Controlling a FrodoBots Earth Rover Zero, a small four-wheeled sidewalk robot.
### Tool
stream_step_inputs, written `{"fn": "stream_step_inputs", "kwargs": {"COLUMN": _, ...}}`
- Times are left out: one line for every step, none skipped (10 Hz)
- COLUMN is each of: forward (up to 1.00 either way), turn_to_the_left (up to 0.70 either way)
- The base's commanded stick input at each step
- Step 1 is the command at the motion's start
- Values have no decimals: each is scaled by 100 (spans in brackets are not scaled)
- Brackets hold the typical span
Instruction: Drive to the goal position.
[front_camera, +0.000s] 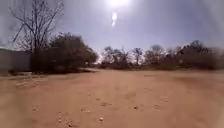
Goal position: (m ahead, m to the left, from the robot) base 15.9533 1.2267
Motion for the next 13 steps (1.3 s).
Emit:
{"fn": "stream_step_inputs", "kwargs": {"forward": 85, "turn_to_the_left": 0}}
{"fn": "stream_step_inputs", "kwargs": {"forward": 85, "turn_to_the_left": 0}}
{"fn": "stream_step_inputs", "kwargs": {"forward": 85, "turn_to_the_left": 0}}
{"fn": "stream_step_inputs", "kwargs": {"forward": 85, "turn_to_the_left": 0}}
{"fn": "stream_step_inputs", "kwargs": {"forward": 85, "turn_to_the_left": 0}}
{"fn": "stream_step_inputs", "kwargs": {"forward": 85, "turn_to_the_left": 0}}
{"fn": "stream_step_inputs", "kwargs": {"forward": 85, "turn_to_the_left": 0}}
{"fn": "stream_step_inputs", "kwargs": {"forward": 85, "turn_to_the_left": 0}}
{"fn": "stream_step_inputs", "kwargs": {"forward": 85, "turn_to_the_left": 0}}
{"fn": "stream_step_inputs", "kwargs": {"forward": 85, "turn_to_the_left": 0}}
{"fn": "stream_step_inputs", "kwargs": {"forward": 85, "turn_to_the_left": 0}}
{"fn": "stream_step_inputs", "kwargs": {"forward": 85, "turn_to_the_left": 0}}
{"fn": "stream_step_inputs", "kwargs": {"forward": 85, "turn_to_the_left": 0}}
